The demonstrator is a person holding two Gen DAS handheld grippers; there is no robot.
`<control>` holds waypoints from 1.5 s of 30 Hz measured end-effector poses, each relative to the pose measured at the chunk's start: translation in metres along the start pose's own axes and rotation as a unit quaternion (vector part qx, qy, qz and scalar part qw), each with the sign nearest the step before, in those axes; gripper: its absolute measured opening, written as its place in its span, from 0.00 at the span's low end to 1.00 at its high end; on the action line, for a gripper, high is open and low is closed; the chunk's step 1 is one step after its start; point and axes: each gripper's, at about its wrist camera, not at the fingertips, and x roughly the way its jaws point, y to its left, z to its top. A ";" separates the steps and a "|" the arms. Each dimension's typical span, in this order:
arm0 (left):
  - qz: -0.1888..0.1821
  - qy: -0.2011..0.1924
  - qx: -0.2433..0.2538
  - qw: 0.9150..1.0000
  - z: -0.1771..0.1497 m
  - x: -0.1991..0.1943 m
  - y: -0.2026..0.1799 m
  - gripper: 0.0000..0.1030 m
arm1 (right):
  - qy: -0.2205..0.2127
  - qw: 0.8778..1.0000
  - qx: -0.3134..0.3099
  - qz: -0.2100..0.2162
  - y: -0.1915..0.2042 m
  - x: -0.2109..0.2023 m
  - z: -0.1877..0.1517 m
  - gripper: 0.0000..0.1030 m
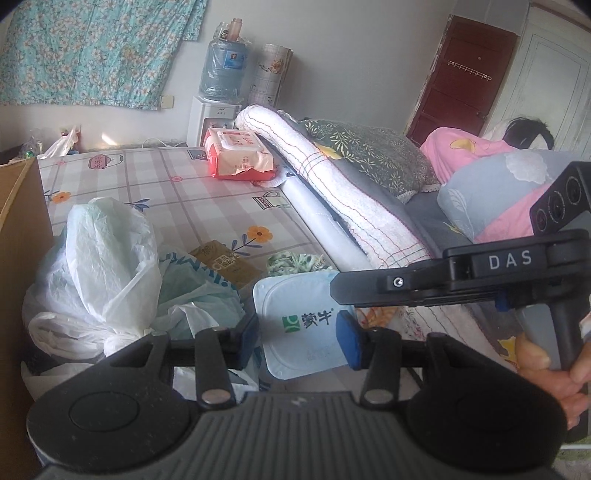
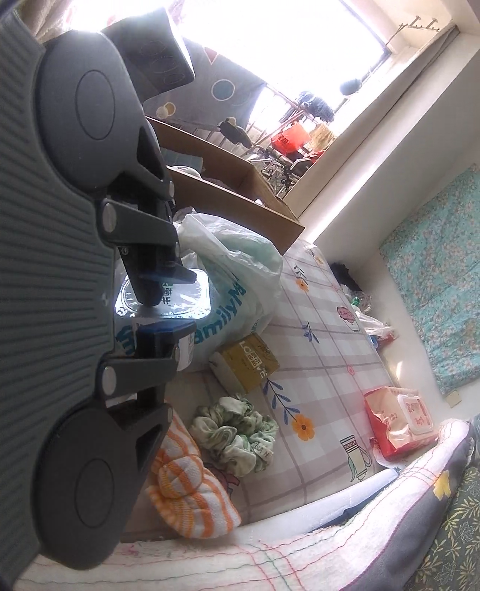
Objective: Organize soft objects
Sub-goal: 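Grasp the yogurt cup with the right gripper and lift it, then carry the yogurt cup with the right gripper into the box and release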
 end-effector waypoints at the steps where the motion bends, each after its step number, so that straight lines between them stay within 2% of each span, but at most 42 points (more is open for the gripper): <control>1: -0.005 0.002 0.000 1.000 -0.002 -0.005 0.000 0.45 | 0.000 1.000 0.013 0.003 0.000 -0.003 -0.005 0.19; 10: -0.021 0.046 -0.005 0.999 -0.028 -0.026 -0.005 0.45 | 0.000 0.996 0.094 -0.002 0.008 -0.022 -0.060 0.20; 13: -0.025 0.039 -0.010 0.999 -0.033 -0.042 -0.003 0.45 | 0.001 0.995 0.097 0.001 0.019 -0.027 -0.067 0.20; 17: -0.020 0.009 -0.020 1.000 -0.030 -0.073 0.005 0.45 | 0.000 0.998 0.069 0.013 0.051 -0.029 -0.063 0.20; 20: -0.005 -0.019 -0.029 0.999 -0.027 -0.100 0.017 0.45 | 0.001 0.999 0.043 0.033 0.080 -0.023 -0.055 0.20; 23: 0.025 -0.056 -0.039 0.997 -0.022 -0.135 0.033 0.45 | 0.005 0.998 0.011 0.062 0.116 -0.010 -0.046 0.20; 26: 0.060 -0.086 -0.057 0.993 -0.019 -0.169 0.055 0.45 | 0.016 0.995 -0.016 0.097 0.152 0.012 -0.038 0.21; 30: 0.106 -0.102 -0.081 0.986 -0.018 -0.201 0.085 0.45 | 0.046 0.989 -0.040 0.136 0.195 0.052 -0.031 0.22; 34: 0.138 -0.090 -0.120 0.979 -0.024 -0.216 0.123 0.45 | 0.087 0.984 -0.051 0.149 0.223 0.095 -0.031 0.22; 37: 0.141 -0.069 -0.151 0.976 -0.034 -0.217 0.148 0.45 | 0.122 0.982 -0.048 0.140 0.234 0.125 -0.036 0.22; 45: 0.081 0.021 -0.221 0.972 -0.070 -0.188 0.192 0.45 | 0.193 0.977 -0.078 0.054 0.236 0.158 -0.063 0.22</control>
